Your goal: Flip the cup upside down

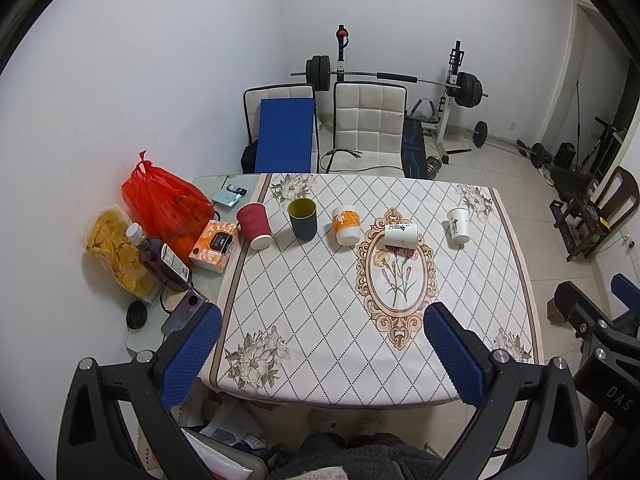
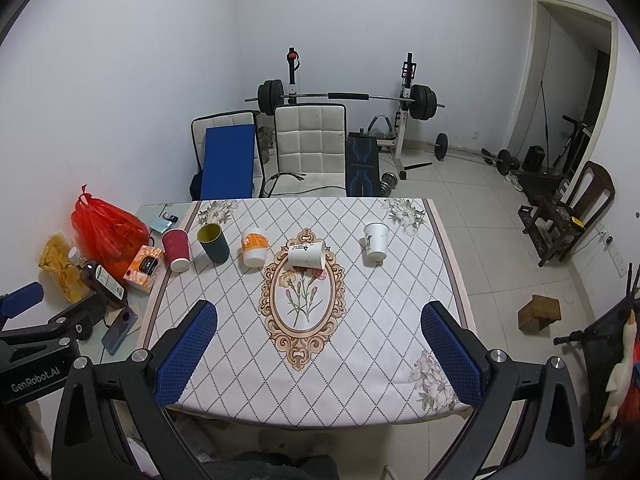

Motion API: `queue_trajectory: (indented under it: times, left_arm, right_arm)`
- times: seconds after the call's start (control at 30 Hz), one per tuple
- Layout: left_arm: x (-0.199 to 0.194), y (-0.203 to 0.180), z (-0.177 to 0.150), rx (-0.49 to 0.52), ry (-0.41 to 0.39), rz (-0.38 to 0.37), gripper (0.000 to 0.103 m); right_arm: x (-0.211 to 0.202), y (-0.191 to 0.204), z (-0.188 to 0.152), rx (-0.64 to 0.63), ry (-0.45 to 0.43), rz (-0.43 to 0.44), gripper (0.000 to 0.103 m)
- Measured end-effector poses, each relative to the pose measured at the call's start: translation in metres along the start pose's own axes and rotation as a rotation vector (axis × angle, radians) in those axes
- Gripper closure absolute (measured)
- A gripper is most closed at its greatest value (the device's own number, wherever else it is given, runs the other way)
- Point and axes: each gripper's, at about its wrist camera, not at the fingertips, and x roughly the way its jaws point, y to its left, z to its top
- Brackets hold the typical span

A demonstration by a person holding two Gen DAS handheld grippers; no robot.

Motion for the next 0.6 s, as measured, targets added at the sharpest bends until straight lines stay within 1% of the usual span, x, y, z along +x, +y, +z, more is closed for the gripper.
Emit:
queue_trajectory:
  times: [0.4,0.6]
  left_arm:
    - [-0.0010,0.0010,0.0004,0.000,0.003,-0.001,0.000]
    - [0.0044,-0.0023,-0.0049,-0.002,0.004,-0.001,0.000]
  right_arm:
    - [0.0004,-0.0008,0.0008,0.002,-0.001,0.005,0.000]
    - [0.0017,0.0001,0.0006,0.002,-0.002,0.006,0.000]
